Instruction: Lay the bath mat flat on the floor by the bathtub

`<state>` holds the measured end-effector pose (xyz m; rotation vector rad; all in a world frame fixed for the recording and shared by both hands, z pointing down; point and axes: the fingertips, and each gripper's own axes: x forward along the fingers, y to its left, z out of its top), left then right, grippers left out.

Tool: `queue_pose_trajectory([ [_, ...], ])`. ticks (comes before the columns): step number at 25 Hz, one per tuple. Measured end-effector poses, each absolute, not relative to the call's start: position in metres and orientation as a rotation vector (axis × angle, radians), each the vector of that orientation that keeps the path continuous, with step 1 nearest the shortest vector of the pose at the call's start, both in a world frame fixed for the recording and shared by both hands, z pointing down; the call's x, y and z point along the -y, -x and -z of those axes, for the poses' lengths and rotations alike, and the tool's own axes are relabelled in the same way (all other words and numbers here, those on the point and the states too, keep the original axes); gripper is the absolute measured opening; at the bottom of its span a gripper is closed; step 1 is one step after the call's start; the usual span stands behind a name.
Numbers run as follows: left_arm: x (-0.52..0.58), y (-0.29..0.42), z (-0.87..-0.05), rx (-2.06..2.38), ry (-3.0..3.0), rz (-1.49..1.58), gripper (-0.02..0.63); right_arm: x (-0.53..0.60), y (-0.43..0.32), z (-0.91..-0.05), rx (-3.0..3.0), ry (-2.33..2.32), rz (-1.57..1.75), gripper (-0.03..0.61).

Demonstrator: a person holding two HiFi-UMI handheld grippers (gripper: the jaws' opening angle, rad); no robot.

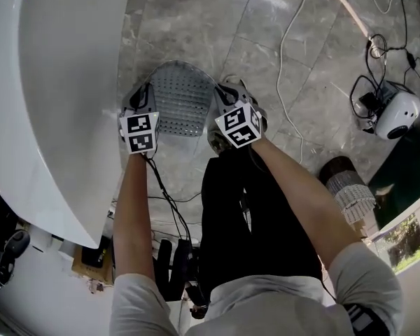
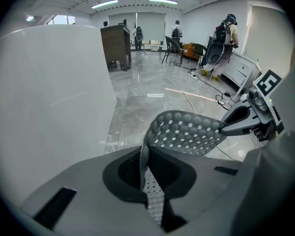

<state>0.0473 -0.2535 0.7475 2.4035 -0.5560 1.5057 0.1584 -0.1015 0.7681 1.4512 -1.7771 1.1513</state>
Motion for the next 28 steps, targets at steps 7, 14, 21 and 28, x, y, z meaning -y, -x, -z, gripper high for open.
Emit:
queue_pose_trajectory([
  [7,0.247,-0.073,-0.776,0.531,-2.454,-1.490,0.023,0.097,-0.174,-0.793,1.764,-1.460,-1.127,0.023],
  [14,0.256,-0.100,-0.796,0.512,-2.491,-1.491,0.023,0.100,-0.196,-0.815,1.747,-1.524,-1.127,0.023],
  [21,0.266,-0.114,-0.813,0.507,-2.522,-1.504,0.023,0.109,-0.212,-0.832,1.744,-1.566,-1.121,0.023],
  [28,0.286,-0.128,-0.838,0.457,-2.550,-1.569,0.023,0.122,-0.224,-0.855,1.740,-1.599,-1.135,0.025],
])
